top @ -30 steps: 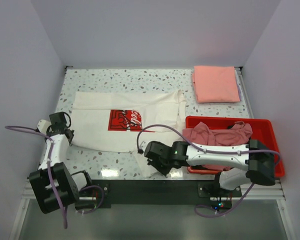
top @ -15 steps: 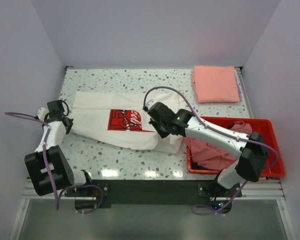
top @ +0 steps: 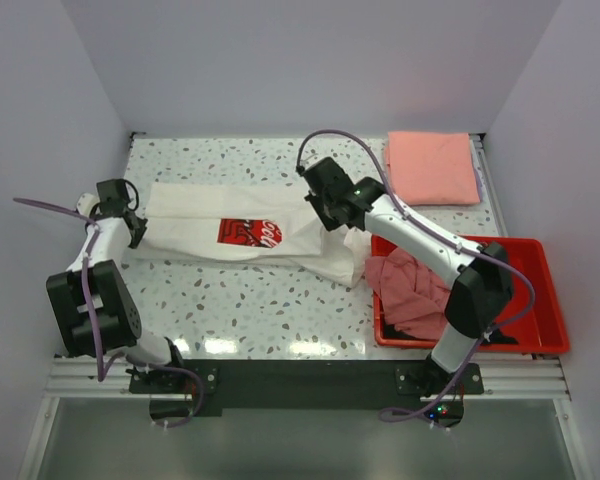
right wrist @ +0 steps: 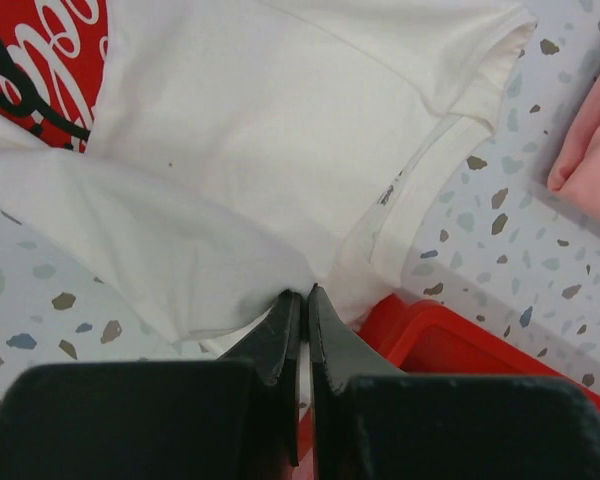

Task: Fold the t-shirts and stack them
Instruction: Fold the tshirt

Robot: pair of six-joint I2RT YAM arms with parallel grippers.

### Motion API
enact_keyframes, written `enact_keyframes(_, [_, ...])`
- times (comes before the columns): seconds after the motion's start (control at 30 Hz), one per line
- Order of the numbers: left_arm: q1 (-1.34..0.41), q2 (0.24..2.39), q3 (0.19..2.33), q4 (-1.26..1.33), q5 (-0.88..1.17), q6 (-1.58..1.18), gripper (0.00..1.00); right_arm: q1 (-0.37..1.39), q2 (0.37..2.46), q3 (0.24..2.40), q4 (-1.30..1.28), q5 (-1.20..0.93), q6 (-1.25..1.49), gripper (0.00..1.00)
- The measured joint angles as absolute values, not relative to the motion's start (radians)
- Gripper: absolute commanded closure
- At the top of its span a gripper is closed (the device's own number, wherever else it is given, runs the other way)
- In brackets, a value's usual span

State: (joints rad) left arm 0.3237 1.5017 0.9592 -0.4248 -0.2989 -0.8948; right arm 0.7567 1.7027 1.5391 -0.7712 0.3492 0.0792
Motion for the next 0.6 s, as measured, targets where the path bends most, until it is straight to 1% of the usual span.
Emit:
enact_keyframes(0.2, [0.322,1.552,1.013,-0.437,-0.302,-0.892,1.0,0.725,1.76,1.618,-0.791,0.339,0.043,1.0])
enact_keyframes(0.6, [0.281,1.76,1.215,-0.475,-0.305,-0.845,1.0,0.641,1.946,1.815,-0.846,0.319,-0.038,1.0])
